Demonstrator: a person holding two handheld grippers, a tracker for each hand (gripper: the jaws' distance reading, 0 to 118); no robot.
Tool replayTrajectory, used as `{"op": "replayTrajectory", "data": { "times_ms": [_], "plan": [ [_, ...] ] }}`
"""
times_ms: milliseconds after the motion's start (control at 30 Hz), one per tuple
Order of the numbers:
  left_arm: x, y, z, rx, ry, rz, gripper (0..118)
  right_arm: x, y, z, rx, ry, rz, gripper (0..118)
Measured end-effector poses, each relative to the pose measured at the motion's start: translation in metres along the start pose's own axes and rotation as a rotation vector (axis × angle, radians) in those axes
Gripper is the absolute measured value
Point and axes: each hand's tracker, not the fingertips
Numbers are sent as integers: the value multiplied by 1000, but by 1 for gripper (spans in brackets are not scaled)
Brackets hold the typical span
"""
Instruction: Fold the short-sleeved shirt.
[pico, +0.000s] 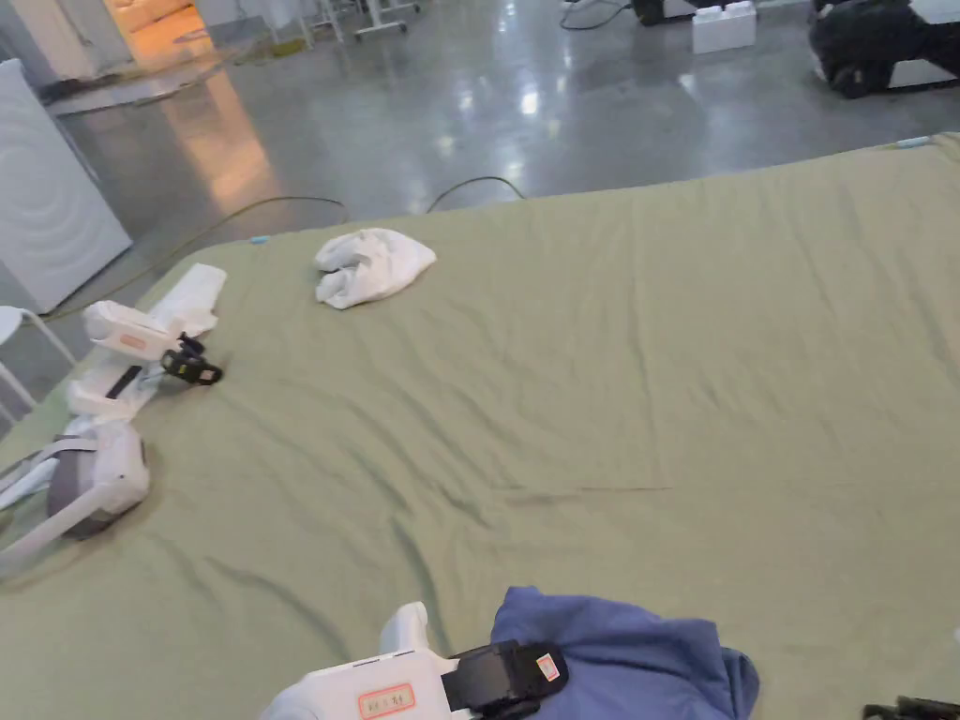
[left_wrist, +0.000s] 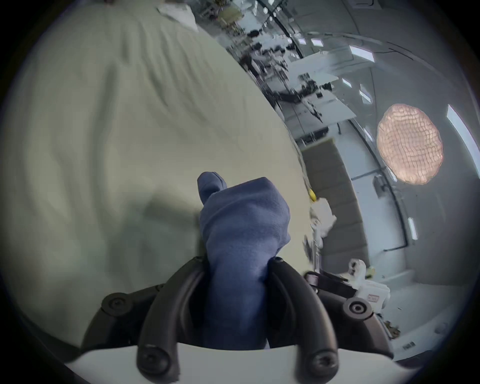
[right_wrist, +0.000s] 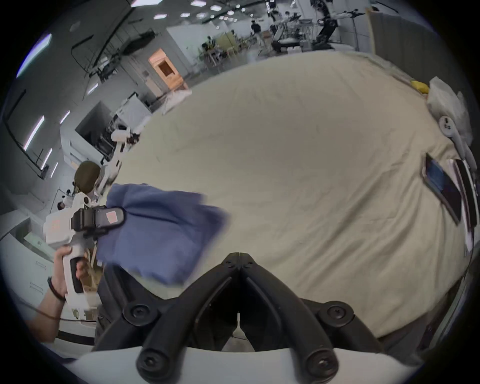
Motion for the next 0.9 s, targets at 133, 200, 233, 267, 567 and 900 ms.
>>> {"op": "replayTrajectory", "data": {
  "times_ms": [133, 200, 233, 267, 567, 900],
  "plan": [
    [-76, 78, 105, 79, 278, 11, 30, 10, -6, 16, -30, -6, -44, 0],
    [-82, 95, 143, 66, 415, -8, 31, 9, -12, 17, -60, 19, -93, 0],
    [-88, 102, 156, 69, 476, -29, 31, 11, -15, 16, -73, 35, -126, 0],
    [-94, 107, 163, 81, 544, -45, 31, 13, -17, 14, -85, 58, -168, 0],
    [-107, 140, 213, 217, 851, -166, 93, 13, -9, 31, -44, 68, -141, 0],
    [105, 7, 208, 770, 609, -879, 92, -14, 17, 96, 372, -60, 78, 0]
  ]
}}
